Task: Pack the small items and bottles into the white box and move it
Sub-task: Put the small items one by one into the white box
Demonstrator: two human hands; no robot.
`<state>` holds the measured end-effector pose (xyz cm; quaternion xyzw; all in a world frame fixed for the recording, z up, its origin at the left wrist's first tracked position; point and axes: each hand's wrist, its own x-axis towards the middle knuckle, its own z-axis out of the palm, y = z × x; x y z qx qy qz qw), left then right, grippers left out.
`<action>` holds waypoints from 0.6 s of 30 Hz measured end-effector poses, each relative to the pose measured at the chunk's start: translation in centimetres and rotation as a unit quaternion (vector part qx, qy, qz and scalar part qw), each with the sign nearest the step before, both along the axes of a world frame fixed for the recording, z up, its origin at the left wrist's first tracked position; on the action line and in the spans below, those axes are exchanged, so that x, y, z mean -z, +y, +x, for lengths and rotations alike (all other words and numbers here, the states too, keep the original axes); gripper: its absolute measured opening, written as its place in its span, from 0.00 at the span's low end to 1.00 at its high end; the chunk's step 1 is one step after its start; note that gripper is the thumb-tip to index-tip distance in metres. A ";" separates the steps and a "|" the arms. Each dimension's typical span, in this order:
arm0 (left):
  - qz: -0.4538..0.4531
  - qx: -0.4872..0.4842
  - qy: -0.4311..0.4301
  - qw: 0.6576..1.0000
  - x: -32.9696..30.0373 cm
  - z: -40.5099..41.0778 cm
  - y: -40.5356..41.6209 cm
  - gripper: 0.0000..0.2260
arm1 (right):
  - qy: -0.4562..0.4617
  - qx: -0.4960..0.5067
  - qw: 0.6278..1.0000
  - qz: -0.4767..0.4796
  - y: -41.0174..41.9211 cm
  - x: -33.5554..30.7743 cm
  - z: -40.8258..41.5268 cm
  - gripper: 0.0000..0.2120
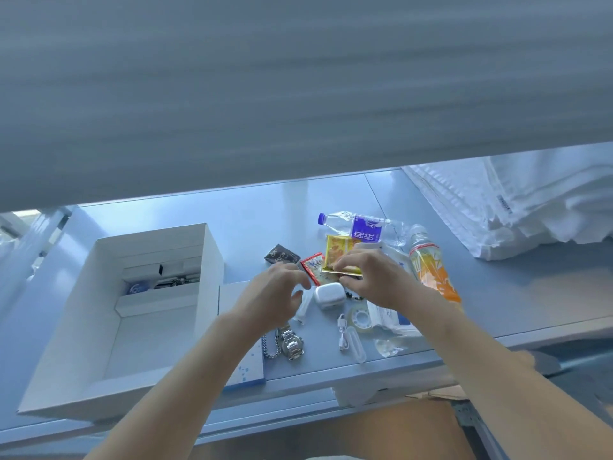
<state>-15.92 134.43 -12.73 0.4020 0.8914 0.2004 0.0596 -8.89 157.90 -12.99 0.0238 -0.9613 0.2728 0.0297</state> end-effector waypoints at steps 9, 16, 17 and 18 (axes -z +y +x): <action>-0.082 -0.017 -0.025 0.996 4.2 2.6 2.0 0.10 | -0.050 0.016 0.999 -0.010 3.0 3.8 4.1 0.12; -0.120 -0.029 -0.031 0.992 5.9 3.2 1.0 0.13 | -0.059 -0.015 0.998 -0.024 2.5 6.3 5.2 0.10; -0.120 -0.028 -0.028 0.992 6.0 3.2 1.0 0.13 | -0.053 -0.023 0.998 -0.020 2.3 6.6 5.1 0.10; -0.119 -0.027 -0.026 0.992 6.0 3.3 0.9 0.13 | -0.049 -0.028 0.998 -0.014 2.2 6.8 5.0 0.10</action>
